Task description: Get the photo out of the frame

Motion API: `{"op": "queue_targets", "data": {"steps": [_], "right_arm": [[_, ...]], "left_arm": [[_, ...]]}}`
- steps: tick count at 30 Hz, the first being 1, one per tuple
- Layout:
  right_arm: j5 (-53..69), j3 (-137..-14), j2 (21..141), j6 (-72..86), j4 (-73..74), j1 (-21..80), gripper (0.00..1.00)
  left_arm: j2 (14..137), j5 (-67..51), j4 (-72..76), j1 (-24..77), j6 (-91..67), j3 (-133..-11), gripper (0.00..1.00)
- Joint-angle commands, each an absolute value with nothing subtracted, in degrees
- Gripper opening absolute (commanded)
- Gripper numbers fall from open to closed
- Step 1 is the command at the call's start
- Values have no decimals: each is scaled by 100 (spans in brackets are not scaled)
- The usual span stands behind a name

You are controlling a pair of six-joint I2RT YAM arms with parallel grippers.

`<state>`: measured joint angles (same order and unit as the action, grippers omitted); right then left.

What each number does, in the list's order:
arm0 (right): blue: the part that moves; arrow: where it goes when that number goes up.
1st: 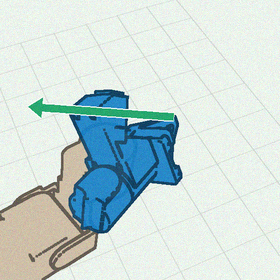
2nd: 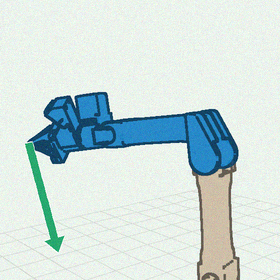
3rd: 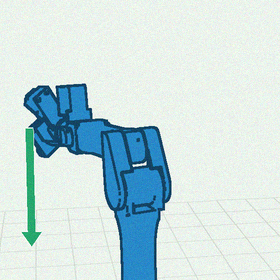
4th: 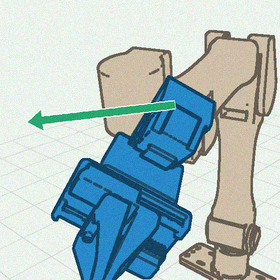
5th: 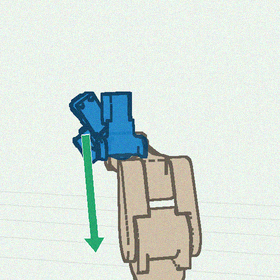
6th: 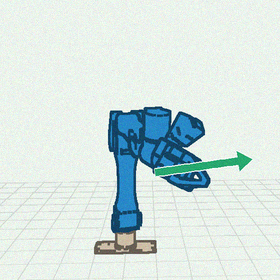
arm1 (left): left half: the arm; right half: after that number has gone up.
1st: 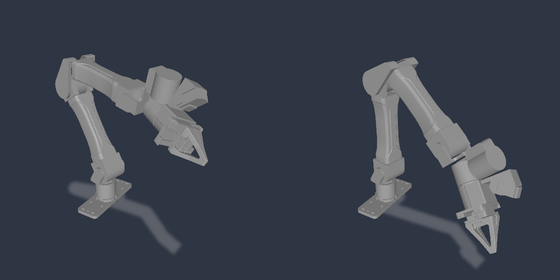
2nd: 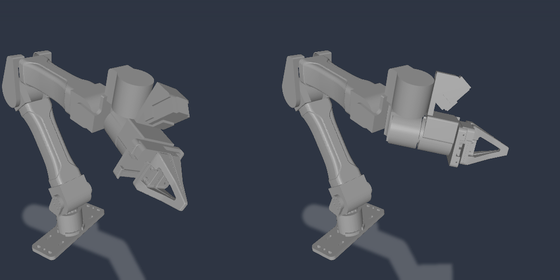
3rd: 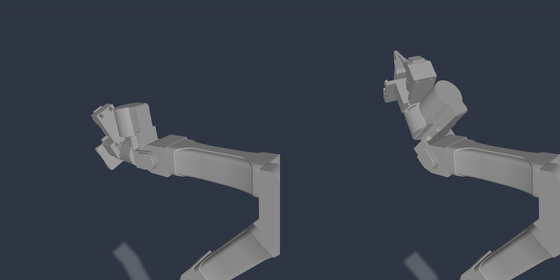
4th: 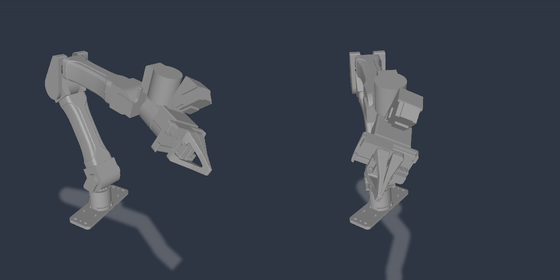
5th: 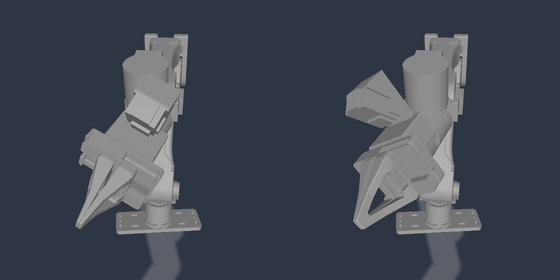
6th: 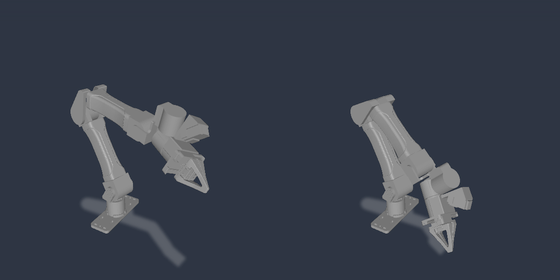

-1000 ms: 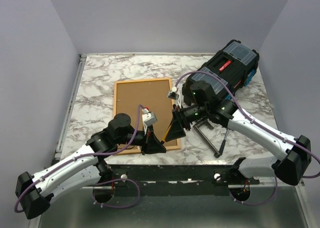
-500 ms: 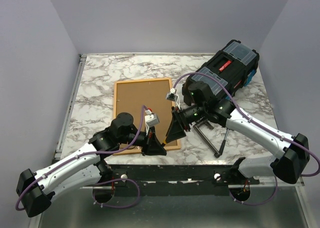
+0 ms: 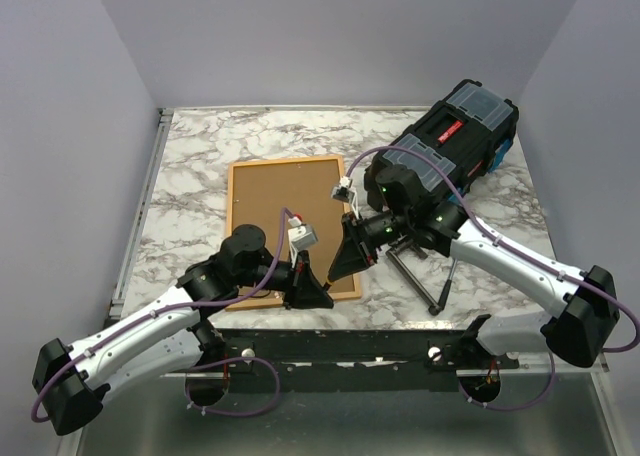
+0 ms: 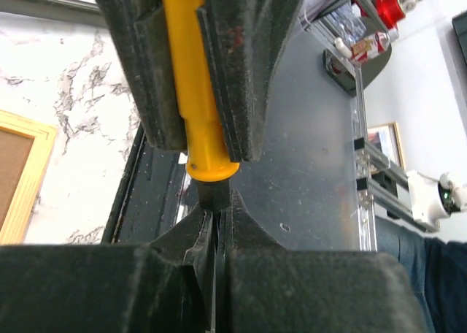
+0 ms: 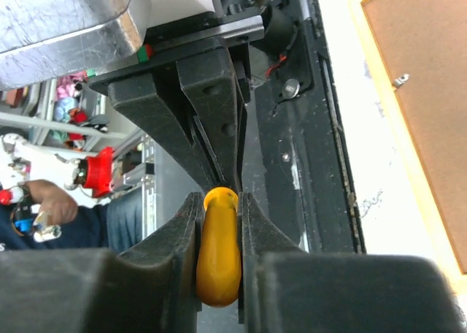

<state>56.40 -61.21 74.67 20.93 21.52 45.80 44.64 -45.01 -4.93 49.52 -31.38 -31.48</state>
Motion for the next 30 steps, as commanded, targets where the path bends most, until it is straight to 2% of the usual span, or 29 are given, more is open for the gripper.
{"op": "queue_targets", "data": {"steps": [1,2,4,6,9,12,15,18,22,30], "right_arm": [[5045,-6011,7325,2151,1978,4632,1],[4677,-5965,7220,2178,1971,4634,1],[3735,-5805,7004,2387,1819,4631,1],[2796,-5745,6907,2501,1940,4632,1],[1342,-5618,6845,2740,2083,4631,1],[154,-5657,6909,3074,2464,4627,1],[-553,-5537,6841,3383,2319,4615,1],[-992,-5460,6864,3782,2136,4615,1],[-1185,-5581,7245,3643,1971,4614,1],[-1635,-6227,8300,3283,2451,4688,1]], "left_arm": [[4311,-4344,-233,4957,-3130,-3248,0],[4269,-4236,-234,4957,-3182,-3239,9],[4098,-3798,-269,4957,-3307,-3181,41],[3811,-3152,-365,4949,-3404,-3069,61],[3213,-1379,-794,4924,-3859,-2827,70],[2378,476,-1386,4914,-4977,-2385,81],[1908,1263,-1906,4904,-5504,-2135,83],[2002,1357,-2278,4896,-5698,-2100,83],[2567,803,-2125,4887,-5950,-2006,82],[3995,-697,-565,4892,-6432,-1435,72]]}}
